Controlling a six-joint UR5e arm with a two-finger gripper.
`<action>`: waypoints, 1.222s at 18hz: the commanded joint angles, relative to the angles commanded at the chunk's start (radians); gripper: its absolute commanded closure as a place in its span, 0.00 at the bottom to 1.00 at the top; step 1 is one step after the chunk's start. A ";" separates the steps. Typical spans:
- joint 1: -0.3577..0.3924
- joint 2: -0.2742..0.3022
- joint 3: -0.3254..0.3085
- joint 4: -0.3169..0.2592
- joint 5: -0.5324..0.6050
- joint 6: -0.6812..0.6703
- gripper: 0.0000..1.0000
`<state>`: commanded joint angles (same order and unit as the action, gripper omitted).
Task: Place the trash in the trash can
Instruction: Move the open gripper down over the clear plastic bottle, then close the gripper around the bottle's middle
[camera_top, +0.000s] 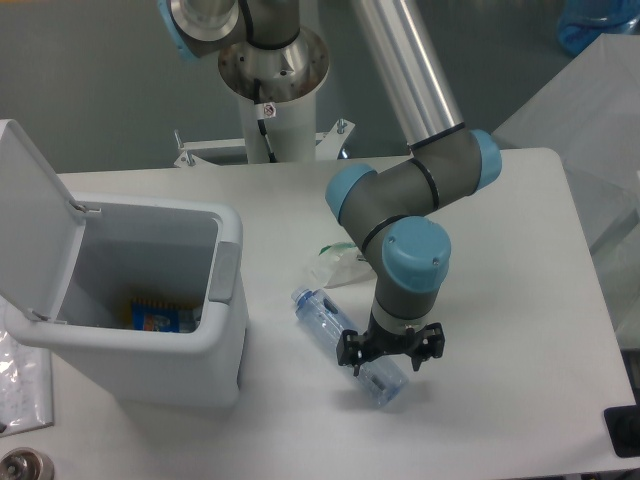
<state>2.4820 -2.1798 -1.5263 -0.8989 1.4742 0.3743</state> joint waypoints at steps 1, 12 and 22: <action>-0.002 -0.002 -0.002 0.000 0.000 -0.009 0.00; -0.031 -0.034 0.015 0.000 0.045 -0.052 0.62; -0.029 -0.003 0.115 0.002 -0.075 -0.103 0.64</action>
<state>2.4528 -2.1829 -1.4114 -0.8974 1.3993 0.2716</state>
